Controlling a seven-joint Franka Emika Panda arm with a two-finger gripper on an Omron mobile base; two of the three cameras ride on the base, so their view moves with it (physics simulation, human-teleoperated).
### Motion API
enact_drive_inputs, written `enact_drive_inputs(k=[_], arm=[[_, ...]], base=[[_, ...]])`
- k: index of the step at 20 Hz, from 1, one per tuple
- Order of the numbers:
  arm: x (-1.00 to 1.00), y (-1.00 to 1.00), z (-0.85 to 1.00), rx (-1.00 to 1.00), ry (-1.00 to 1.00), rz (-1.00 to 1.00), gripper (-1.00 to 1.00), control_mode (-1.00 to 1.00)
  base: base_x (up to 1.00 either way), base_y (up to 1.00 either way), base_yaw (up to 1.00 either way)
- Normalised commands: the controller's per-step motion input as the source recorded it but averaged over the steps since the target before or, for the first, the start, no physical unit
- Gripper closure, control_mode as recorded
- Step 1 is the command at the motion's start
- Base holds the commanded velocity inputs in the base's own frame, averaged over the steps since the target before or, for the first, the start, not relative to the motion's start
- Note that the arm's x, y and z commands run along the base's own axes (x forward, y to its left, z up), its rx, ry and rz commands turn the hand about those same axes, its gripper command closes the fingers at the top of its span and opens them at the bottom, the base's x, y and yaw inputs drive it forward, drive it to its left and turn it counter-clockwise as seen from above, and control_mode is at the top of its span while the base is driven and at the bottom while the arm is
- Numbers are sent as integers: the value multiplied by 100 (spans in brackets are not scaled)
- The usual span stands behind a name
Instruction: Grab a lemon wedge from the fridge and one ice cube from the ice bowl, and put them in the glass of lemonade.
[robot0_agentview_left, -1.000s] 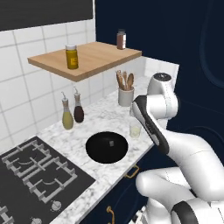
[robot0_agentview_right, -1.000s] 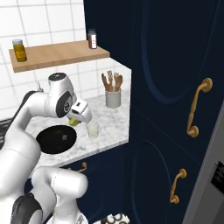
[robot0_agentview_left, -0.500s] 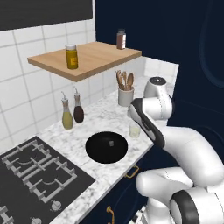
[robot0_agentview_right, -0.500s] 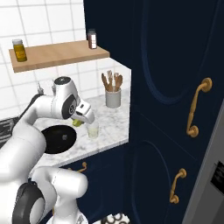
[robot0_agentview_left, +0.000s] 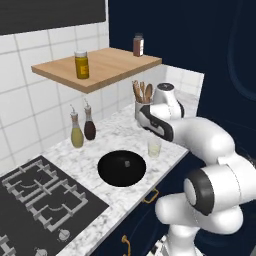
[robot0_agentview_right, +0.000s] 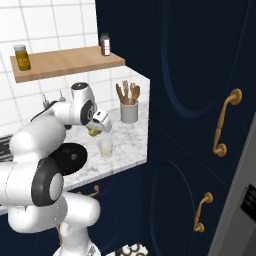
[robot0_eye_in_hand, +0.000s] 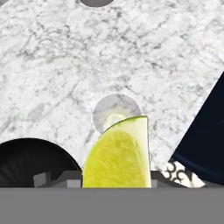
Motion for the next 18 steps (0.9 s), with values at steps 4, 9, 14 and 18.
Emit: enact_drive_inputs(k=[4,9,14,18], arm=[[47,-5,3,0,4,0,100,-100],[31,-10,-41,4,0,0,100,-100],[3,-6,-52,5,-6,1,100,-100],[0,-17,0,1,-17,0,100,-100]], base=[[0,0,0],[0,0,0],[0,0,0],[0,0,0]])
